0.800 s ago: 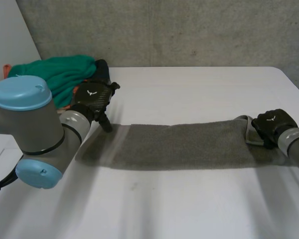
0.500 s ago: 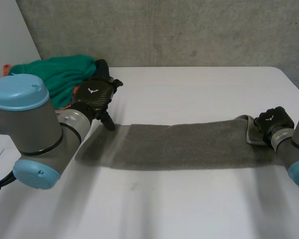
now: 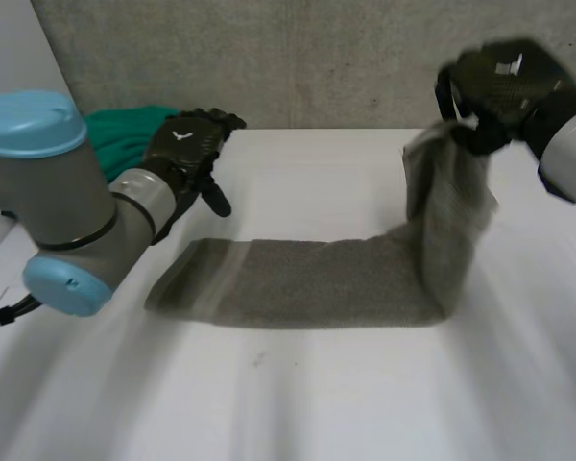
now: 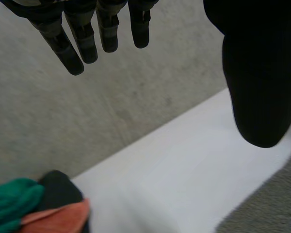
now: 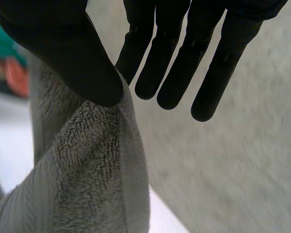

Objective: Fold the laundry.

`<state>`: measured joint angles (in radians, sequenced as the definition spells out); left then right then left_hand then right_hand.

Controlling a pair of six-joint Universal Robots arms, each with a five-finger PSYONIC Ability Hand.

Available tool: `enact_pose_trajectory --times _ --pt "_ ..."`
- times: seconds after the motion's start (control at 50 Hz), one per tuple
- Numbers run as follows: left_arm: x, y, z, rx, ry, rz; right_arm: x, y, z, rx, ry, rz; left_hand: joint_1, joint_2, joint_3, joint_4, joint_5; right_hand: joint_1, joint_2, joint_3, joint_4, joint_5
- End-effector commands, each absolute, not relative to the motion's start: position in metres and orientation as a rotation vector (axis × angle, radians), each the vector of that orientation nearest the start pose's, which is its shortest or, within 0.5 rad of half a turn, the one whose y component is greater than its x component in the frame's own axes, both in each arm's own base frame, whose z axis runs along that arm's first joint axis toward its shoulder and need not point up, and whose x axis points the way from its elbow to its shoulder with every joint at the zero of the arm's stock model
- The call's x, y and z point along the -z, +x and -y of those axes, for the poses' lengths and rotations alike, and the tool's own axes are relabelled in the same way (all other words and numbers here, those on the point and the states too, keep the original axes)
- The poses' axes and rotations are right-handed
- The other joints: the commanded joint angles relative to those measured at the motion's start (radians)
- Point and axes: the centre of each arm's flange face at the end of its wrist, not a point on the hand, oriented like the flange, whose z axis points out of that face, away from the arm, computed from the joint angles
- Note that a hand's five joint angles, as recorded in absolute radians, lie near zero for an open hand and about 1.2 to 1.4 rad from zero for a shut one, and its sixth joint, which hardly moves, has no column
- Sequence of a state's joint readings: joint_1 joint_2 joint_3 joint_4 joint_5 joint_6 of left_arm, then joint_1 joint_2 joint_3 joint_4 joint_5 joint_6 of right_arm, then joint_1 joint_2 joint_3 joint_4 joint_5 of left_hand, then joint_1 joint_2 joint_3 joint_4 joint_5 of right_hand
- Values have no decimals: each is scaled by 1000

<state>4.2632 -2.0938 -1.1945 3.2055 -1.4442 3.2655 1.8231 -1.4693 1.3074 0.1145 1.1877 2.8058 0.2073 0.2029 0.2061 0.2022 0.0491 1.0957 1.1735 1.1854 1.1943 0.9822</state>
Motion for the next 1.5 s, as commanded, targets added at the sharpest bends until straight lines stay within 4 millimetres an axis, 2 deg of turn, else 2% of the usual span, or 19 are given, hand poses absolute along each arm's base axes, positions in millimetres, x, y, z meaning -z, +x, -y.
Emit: enact_pose_trajectory --times 0.02,0.14,0.32,0.42,0.44,0.5,0.56,0.64,0.68,0.76,0.82,0.86,0.96,1.08,1.18,1.2,1.28,1.38,1.5 --pt "-208 -330 317 2118 958 -2586 -404 241 234 2054 -792 -1547 -33 -28 -32 -28 -49 301 223 211 202 240" --pt "-183 -351 304 1947 1054 -2734 -422 227 234 2021 -641 -1481 -33 -28 -32 -28 -49 301 223 211 202 240" --pt "-182 -383 280 1969 1186 -2771 -423 197 265 1990 -415 -1518 -15 -11 -14 -10 -31 301 223 211 202 240" --pt "-183 -397 262 1949 1255 -2826 -413 179 290 1988 -317 -1574 788 793 790 794 772 301 223 211 202 240" --pt "-184 -401 256 1942 1283 -2850 -409 175 298 1985 -295 -1592 1150 1155 1152 1155 1134 301 223 211 202 240" --pt "-188 -404 250 1951 1293 -2851 -401 173 308 1971 -282 -1619 1189 1193 1190 1194 1173 301 223 211 202 240" --pt "-206 -396 262 2036 1157 -2782 -385 170 326 1947 -266 -1684 1189 1193 1190 1194 1173 301 223 211 202 240" --pt "-258 -360 296 2238 773 -2550 -353 167 347 1912 -292 -1836 1189 1193 1190 1194 1173 301 223 211 202 240" --pt "-298 -338 308 2376 596 -2384 -333 166 356 1892 -346 -1946 1189 1193 1190 1194 1173 301 223 211 202 240" --pt "-354 -319 314 2606 530 -2101 -304 171 370 1857 -470 -2107 1189 1193 1190 1194 1173 301 223 211 202 240" --pt "-382 -316 312 2730 565 -1920 -293 175 381 1909 -557 -2177 1189 1193 1190 1194 1173 301 223 211 202 240" --pt "-385 -318 310 2744 597 -1881 -292 177 388 1965 -584 -2188 1189 1193 1190 1194 1173 301 223 211 202 240" --pt "-363 -325 298 2638 678 -1954 -285 180 407 2117 -554 -2128 1189 1193 1190 1194 1173 301 223 211 202 240" --pt "-293 -327 268 2334 765 -2183 -261 173 410 2148 -454 -2001 1189 1193 1190 1194 1173 301 223 211 202 240" --pt "-234 -328 250 2122 853 -2322 -225 173 393 1988 -500 -2044 1189 1193 1190 1194 1173 301 223 211 202 240" --pt "-212 -327 249 2050 879 -2365 -212 173 386 1913 -525 -2082 1189 1193 1190 1194 1173 301 223 211 202 240" --pt "-176 -325 248 1887 900 -2442 -184 173 370 1749 -603 -2188 1189 1193 1190 1194 1173 204 127 115 106 143" --pt "-172 -314 244 1754 862 -2485 -176 173 355 1594 -675 -2339 1189 1193 1190 1194 1173 -101 -179 -191 -200 -162" --pt "-222 -304 238 1912 796 -2422 -187 205 326 1415 -594 -2449 1189 1193 1190 1194 1173 -409 -487 -499 -508 -470"
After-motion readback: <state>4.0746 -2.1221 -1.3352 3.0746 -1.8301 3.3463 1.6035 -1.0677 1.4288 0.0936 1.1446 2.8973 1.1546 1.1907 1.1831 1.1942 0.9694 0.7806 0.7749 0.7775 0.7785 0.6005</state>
